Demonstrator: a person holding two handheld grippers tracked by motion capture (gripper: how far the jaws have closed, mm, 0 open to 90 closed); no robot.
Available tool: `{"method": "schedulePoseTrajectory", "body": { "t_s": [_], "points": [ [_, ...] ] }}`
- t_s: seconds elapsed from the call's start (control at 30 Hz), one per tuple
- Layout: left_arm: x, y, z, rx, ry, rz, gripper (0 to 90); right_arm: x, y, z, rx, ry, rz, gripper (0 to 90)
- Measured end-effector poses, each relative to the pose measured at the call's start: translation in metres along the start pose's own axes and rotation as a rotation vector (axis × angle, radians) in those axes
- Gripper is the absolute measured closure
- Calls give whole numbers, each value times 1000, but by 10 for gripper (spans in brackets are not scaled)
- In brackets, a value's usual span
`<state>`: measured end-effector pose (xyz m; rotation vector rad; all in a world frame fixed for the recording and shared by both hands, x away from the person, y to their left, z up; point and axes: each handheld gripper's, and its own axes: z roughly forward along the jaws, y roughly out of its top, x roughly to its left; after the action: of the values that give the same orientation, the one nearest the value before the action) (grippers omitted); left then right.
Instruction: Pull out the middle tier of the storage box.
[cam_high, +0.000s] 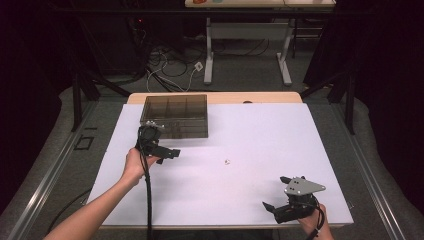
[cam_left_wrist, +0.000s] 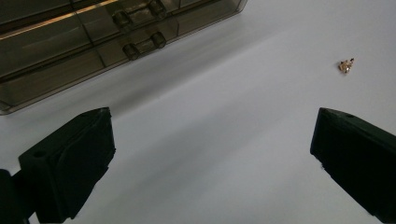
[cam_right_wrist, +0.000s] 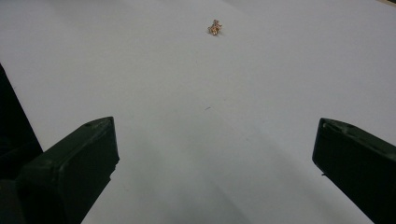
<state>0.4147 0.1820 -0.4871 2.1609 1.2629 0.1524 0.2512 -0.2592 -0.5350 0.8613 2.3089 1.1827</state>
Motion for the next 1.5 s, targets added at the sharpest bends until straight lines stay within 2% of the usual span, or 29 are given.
{"method": "schedulePoseTrajectory", "body": {
  "t_s": [0.07,0.1,0.2,0.3,0.57,0.67,0.7,0.73,0.93,1.1,1.17,1.23,1.33,1.37,1.5],
  "points": [
    [0,4,0,2,1,3,0,0,0,0,-2,7,0,0],
    [-1,5,1,0,3,-8,0,-1,0,-1,3,8,-1,0],
    [-2,10,3,10,20,0,0,-1,0,0,-1,7,1,0],
    [-2,13,6,25,17,2,0,-1,0,-1,3,9,-1,0],
    [-2,25,10,26,28,-25,0,0,0,0,-3,9,1,0],
    [-2,29,12,24,37,-47,0,0,0,0,-1,10,1,0],
    [-2,30,12,33,44,-38,0,0,0,0,-1,10,2,0],
    [-3,30,14,29,48,-49,0,0,0,0,-1,10,3,0],
    [-4,34,20,50,71,-55,0,0,0,0,0,9,1,0],
    [1,42,22,44,87,-110,1,0,0,0,-2,12,3,0],
    [3,45,22,47,101,-115,7,-1,0,0,-1,12,3,0],
    [4,47,25,48,100,-141,13,-1,0,0,-1,15,2,0],
    [6,50,27,61,106,-156,27,0,0,0,0,14,3,0],
    [6,51,29,58,109,-171,36,-1,0,0,0,15,1,0],
    [7,54,34,74,126,-190,86,-1,0,0,-4,15,6,0]
  ]
}}
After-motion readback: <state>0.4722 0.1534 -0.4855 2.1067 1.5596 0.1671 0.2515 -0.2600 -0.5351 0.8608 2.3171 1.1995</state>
